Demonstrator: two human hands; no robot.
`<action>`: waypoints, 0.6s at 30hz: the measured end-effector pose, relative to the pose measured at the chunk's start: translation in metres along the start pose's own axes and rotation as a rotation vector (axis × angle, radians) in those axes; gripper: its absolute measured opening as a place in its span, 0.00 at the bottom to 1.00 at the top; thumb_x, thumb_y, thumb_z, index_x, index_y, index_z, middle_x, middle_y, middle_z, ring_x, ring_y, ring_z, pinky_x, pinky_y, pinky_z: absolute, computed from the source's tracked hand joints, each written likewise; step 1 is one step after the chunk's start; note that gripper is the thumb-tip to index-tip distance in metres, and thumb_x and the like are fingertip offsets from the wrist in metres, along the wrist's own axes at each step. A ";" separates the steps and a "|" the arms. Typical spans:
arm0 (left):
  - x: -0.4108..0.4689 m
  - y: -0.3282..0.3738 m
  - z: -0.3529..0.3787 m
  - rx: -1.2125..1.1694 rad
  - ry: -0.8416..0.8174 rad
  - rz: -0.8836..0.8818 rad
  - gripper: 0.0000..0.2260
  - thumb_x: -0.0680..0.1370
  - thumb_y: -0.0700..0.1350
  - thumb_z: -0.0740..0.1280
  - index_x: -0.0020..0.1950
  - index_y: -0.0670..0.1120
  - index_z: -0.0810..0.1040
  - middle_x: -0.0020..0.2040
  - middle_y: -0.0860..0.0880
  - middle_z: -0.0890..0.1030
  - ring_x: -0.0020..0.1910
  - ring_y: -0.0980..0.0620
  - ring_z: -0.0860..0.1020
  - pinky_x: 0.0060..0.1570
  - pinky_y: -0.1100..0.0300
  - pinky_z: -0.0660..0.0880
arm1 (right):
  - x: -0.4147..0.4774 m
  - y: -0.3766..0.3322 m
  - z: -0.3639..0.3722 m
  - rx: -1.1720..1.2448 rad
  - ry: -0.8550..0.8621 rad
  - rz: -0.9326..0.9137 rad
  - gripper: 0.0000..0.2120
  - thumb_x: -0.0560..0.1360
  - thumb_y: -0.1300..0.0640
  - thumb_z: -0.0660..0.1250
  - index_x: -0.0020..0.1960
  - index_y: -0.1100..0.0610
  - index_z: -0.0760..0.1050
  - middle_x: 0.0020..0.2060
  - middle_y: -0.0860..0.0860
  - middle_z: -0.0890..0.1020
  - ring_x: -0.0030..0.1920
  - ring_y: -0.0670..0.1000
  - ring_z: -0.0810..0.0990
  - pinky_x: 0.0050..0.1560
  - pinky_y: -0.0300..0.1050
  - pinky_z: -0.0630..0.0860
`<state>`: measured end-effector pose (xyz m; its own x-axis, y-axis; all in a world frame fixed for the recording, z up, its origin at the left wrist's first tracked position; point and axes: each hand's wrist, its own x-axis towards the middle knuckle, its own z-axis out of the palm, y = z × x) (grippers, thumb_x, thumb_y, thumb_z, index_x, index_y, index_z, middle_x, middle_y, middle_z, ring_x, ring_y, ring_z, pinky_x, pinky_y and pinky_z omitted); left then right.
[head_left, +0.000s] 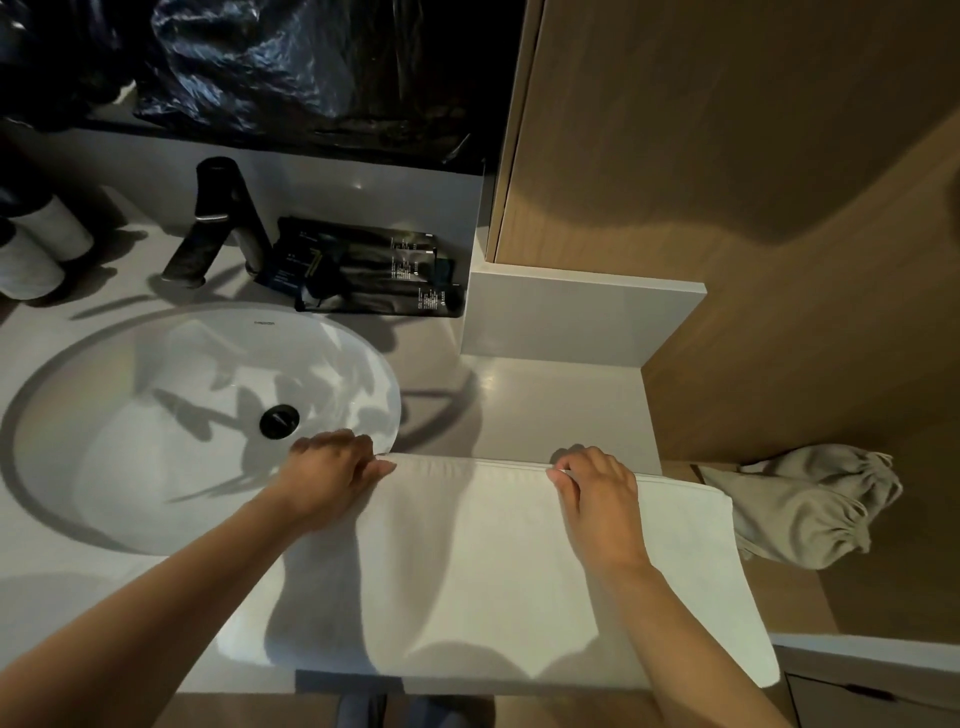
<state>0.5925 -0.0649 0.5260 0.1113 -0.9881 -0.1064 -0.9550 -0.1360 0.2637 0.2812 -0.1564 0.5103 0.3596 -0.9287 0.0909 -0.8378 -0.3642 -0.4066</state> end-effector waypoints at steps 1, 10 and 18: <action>-0.002 -0.004 0.001 0.010 0.028 0.007 0.36 0.73 0.72 0.38 0.39 0.45 0.73 0.39 0.47 0.77 0.40 0.43 0.78 0.42 0.53 0.72 | -0.001 0.001 0.001 -0.005 -0.001 -0.007 0.05 0.80 0.56 0.64 0.48 0.51 0.77 0.46 0.45 0.78 0.47 0.50 0.74 0.54 0.43 0.66; -0.005 -0.015 0.007 -0.132 -0.084 -0.113 0.30 0.75 0.68 0.43 0.36 0.45 0.70 0.39 0.46 0.74 0.44 0.44 0.76 0.49 0.52 0.72 | -0.003 0.001 0.005 -0.004 0.060 0.019 0.03 0.80 0.54 0.62 0.48 0.51 0.73 0.44 0.46 0.73 0.45 0.48 0.69 0.54 0.45 0.69; 0.004 -0.037 -0.008 -0.502 -0.272 -0.408 0.23 0.70 0.63 0.71 0.31 0.44 0.74 0.28 0.52 0.74 0.33 0.54 0.75 0.35 0.63 0.70 | -0.003 0.002 0.005 -0.029 0.018 0.020 0.07 0.80 0.55 0.63 0.54 0.55 0.78 0.53 0.51 0.77 0.53 0.53 0.73 0.60 0.49 0.69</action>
<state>0.6307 -0.0645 0.5230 0.2984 -0.8070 -0.5097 -0.6018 -0.5735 0.5557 0.2809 -0.1543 0.5045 0.3356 -0.9367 0.0999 -0.8565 -0.3475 -0.3816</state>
